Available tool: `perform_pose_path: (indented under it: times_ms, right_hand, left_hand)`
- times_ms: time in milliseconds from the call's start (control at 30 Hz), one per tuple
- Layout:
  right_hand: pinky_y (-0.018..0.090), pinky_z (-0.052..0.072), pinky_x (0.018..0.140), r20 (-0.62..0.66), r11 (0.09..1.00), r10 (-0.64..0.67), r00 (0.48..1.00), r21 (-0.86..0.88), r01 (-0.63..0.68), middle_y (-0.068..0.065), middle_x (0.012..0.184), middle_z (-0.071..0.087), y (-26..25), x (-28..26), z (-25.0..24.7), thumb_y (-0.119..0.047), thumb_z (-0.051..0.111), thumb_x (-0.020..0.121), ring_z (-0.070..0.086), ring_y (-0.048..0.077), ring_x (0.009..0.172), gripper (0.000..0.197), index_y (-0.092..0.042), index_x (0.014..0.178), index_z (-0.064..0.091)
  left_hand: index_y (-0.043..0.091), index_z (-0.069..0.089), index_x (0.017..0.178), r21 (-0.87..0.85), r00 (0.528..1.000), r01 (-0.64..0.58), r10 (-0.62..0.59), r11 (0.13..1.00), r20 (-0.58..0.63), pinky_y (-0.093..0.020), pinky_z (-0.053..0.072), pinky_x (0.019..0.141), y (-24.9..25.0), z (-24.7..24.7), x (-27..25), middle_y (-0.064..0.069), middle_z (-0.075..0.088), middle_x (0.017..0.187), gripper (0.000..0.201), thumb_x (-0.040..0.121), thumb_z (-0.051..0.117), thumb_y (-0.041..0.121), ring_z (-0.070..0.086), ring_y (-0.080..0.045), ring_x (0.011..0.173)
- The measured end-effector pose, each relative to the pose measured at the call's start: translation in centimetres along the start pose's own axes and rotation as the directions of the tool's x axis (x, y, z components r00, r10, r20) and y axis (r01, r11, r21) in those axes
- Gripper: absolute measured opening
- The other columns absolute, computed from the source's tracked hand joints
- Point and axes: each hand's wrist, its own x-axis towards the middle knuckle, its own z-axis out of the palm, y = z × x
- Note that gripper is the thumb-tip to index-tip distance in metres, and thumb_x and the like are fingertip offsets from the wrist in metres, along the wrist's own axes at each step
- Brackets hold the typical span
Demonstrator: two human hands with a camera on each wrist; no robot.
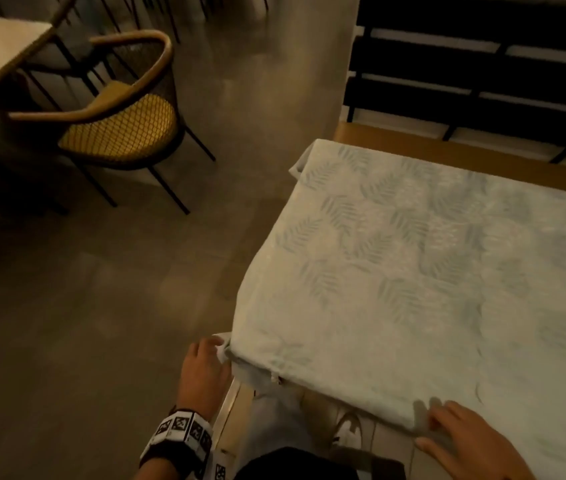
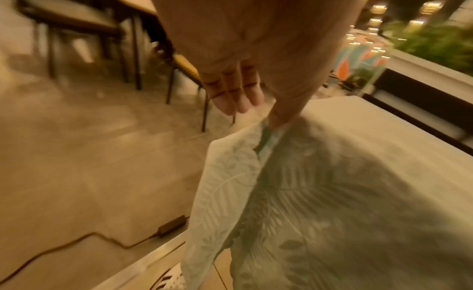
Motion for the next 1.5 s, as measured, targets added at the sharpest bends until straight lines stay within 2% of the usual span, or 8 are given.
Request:
perform_pose_path:
  times_ms: [233,400,700,833,1033,1233,1400,1500]
  right_hand:
    - [0.027,0.054,0.093,0.201,0.938,-0.319,0.926,-0.07,0.339,-0.01,0.135,0.047,-19.5,9.7,-2.3,-0.086,0.038,0.08,0.052,0.014,0.121,0.069,-0.04,0.13,0.05]
    - [0.04,0.049,0.106,0.307,0.811,-0.469,0.828,-0.223,0.541,0.001,0.149,0.037,-31.5,17.1,-0.5,-0.056,0.061,0.091,0.045,0.024,0.128,0.067,-0.027,0.145,0.035]
    - [0.047,0.046,0.103,0.359,0.737,-0.341,0.869,-0.472,0.484,0.011,0.131,0.059,-32.4,18.7,2.5,-0.036,0.062,0.096,0.056,0.032,0.116,0.037,-0.019,0.129,0.056]
    - [0.041,0.06,0.06,0.338,0.784,-0.308,0.889,-0.439,0.438,0.004,0.078,0.074,-32.4,18.8,2.4,-0.041,0.098,0.046,0.068,0.024,0.066,0.044,-0.025,0.08,0.075]
    - [0.037,0.056,0.055,0.246,0.8,-0.36,0.9,-0.414,0.433,-0.001,0.074,0.069,-32.0,18.8,2.9,-0.034,0.091,0.054,0.062,0.022,0.062,0.031,-0.027,0.076,0.071]
    - [0.04,0.056,0.057,0.222,0.815,-0.354,0.909,-0.404,0.416,0.0,0.075,0.068,-31.7,18.8,3.3,-0.032,0.091,0.056,0.062,0.024,0.063,0.031,-0.025,0.076,0.069]
    - [0.04,0.057,0.057,0.283,0.828,-0.304,0.91,-0.394,0.399,0.002,0.075,0.071,-32.0,18.9,2.8,-0.038,0.094,0.052,0.063,0.023,0.063,0.037,-0.023,0.078,0.072]
    - [0.046,0.055,0.085,0.315,0.8,-0.32,0.893,-0.416,0.433,0.007,0.109,0.07,-32.4,18.8,2.6,-0.04,0.076,0.084,0.064,0.027,0.095,0.033,-0.021,0.109,0.068]
  left_hand:
    - [0.028,0.038,0.127,-0.156,0.921,0.261,-0.198,0.953,0.336,-0.025,0.043,0.092,-4.1,1.0,5.7,0.014,0.038,0.117,0.084,0.061,0.085,0.048,0.046,-0.01,0.107]
    - [0.039,0.048,0.084,-0.134,0.896,0.235,-0.161,0.963,0.414,-0.02,0.047,0.067,-6.1,2.4,9.1,0.012,0.061,0.083,0.02,0.089,0.061,0.025,0.055,-0.002,0.07]
    - [0.024,0.035,0.142,-0.448,0.779,0.569,-0.278,0.69,0.561,-0.042,0.04,0.108,-9.2,2.5,11.2,0.011,0.042,0.134,0.084,0.077,0.061,0.07,0.043,-0.015,0.128]
    - [0.026,0.061,0.115,-0.352,0.745,0.396,-0.072,0.848,0.664,-0.034,0.049,0.096,-8.0,2.3,13.5,0.008,0.063,0.114,0.074,0.064,0.059,0.08,0.06,-0.012,0.107]
    - [0.02,0.068,0.089,-0.332,0.817,0.387,-0.152,0.86,0.556,-0.029,0.052,0.076,-10.8,0.9,14.2,0.0,0.069,0.09,0.015,0.091,0.063,0.034,0.064,-0.013,0.084]
    - [0.012,0.065,0.096,-0.39,0.769,0.614,-0.409,0.686,0.492,-0.05,0.056,0.086,-13.0,0.3,12.6,-0.017,0.07,0.096,0.032,0.09,0.06,0.044,0.067,-0.029,0.086]
    - [0.028,0.054,0.119,-0.293,0.758,0.423,-0.157,0.858,0.633,-0.026,0.05,0.086,-8.2,0.2,11.3,0.011,0.055,0.116,0.068,0.07,0.064,0.075,0.057,-0.012,0.106]
    - [0.031,0.062,0.111,0.001,0.702,0.158,-0.113,0.987,0.704,-0.034,0.048,0.094,-6.6,1.7,11.1,0.005,0.053,0.12,0.068,0.066,0.057,0.081,0.053,-0.014,0.106]
